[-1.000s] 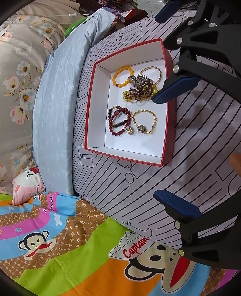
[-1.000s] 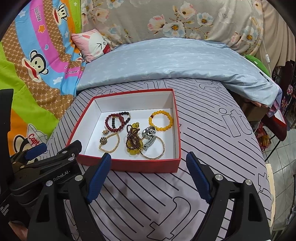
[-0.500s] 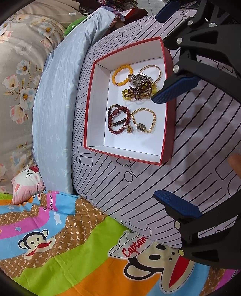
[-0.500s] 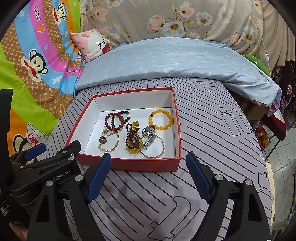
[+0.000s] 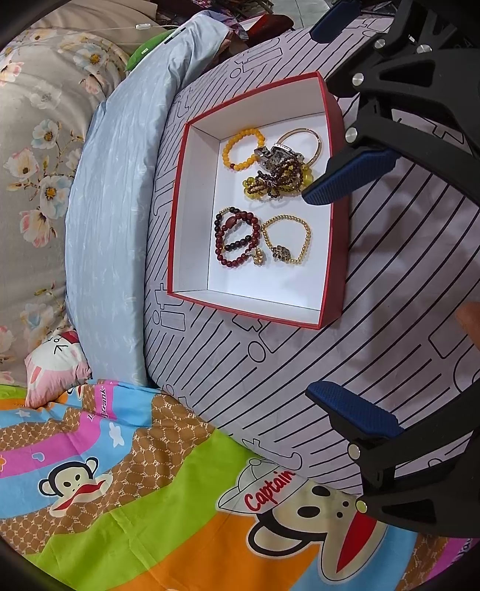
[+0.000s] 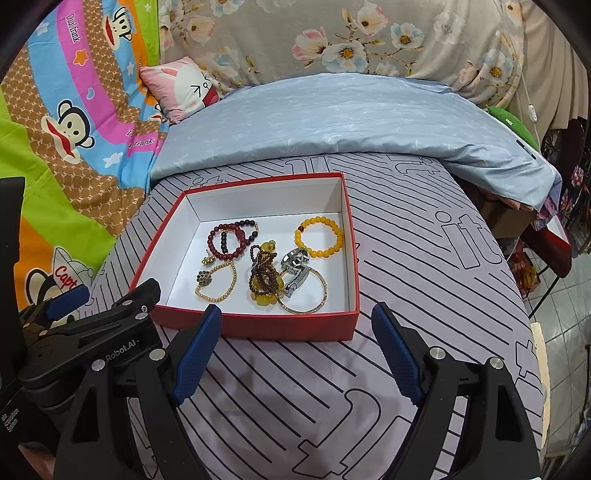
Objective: Organize jewelry
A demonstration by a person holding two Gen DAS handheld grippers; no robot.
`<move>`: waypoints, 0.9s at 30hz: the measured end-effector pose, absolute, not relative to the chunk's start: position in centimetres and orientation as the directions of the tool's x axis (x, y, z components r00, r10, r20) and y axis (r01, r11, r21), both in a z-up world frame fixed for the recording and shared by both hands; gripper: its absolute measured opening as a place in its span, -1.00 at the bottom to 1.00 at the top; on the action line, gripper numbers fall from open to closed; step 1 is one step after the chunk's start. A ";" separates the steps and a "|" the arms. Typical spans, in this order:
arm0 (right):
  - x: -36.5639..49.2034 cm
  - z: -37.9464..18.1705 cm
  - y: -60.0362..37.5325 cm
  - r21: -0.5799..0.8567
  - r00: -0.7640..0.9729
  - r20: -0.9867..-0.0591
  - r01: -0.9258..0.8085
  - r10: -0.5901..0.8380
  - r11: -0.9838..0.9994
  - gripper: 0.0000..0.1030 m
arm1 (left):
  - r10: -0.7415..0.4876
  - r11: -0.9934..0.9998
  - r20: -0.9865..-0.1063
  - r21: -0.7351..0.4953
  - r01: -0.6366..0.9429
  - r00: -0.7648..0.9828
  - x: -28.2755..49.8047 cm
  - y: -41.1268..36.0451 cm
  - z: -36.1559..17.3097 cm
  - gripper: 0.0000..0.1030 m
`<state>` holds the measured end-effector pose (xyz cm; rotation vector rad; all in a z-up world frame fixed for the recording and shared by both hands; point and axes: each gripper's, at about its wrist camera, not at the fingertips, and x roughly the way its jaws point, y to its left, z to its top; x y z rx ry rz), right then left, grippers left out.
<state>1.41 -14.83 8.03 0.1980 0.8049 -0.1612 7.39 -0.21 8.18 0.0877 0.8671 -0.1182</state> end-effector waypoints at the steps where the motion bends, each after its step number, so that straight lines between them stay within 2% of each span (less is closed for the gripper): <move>1: 1.4 8.0 -14.8 0.113 0.683 -0.727 0.218 -0.068 0.969 0.55 | -0.066 0.990 -0.764 0.030 0.138 0.642 7.4 -0.3 8.2 0.79; 23: 1.2 7.9 -15.1 0.101 0.681 -0.728 0.218 -0.078 0.971 0.55 | -0.071 0.988 -0.770 0.031 0.148 0.634 7.3 -0.4 7.8 0.80; 27: 1.2 7.9 -15.1 0.097 0.681 -0.728 0.218 -0.080 0.971 0.55 | -0.055 0.990 -0.764 0.041 0.134 0.642 7.1 -0.4 7.6 0.86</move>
